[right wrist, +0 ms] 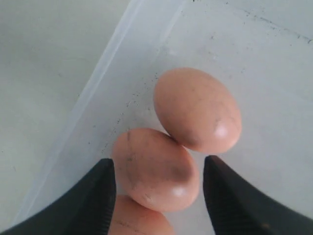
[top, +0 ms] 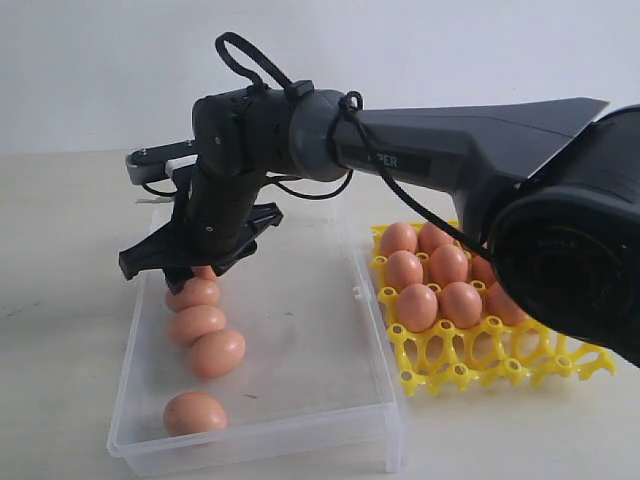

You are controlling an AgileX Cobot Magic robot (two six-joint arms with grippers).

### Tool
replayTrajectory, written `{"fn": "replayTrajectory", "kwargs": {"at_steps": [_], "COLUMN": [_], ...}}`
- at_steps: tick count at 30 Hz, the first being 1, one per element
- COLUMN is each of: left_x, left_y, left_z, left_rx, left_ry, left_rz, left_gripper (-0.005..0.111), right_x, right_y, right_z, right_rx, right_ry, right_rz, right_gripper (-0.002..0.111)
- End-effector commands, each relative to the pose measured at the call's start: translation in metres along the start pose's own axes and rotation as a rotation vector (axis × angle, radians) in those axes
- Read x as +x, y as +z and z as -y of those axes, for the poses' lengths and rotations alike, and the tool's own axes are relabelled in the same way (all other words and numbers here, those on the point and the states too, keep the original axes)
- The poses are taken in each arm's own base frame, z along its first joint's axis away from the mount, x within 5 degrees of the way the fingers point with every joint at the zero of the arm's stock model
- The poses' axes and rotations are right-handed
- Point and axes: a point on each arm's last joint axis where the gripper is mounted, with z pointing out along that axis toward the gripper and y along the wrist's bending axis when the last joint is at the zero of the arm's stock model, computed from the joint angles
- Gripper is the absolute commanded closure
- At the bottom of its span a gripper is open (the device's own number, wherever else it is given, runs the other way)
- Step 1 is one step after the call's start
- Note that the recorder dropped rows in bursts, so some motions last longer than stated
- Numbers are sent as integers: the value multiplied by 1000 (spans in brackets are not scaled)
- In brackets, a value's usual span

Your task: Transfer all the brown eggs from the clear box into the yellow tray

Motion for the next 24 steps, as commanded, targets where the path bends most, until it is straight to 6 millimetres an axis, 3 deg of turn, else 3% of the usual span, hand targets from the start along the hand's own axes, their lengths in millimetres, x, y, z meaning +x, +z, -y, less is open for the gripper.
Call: {"fn": "replayTrajectory", "kwargs": {"at_steps": [1,7,15,24], "left_x": [-2,-2,-2,-2], "left_y": [0,0,0,0], "left_z": [0,0,0,0], "left_rx": [1,1,1,1], "left_ry": [-5,-5,-5,-5], "left_rz": [17,17,17,17], "left_gripper": [107,107,107,107], "right_x": [-3,-3,1,3], "right_y": [-1,0,1,2], "right_z": [-2,-2,-15,-24], "right_rx": [-12,-11,-18,-18], "right_ry": [12,-52,-383,-564], "right_rz": [18,16,7,6], "right_gripper": [55,55,55,55]}}
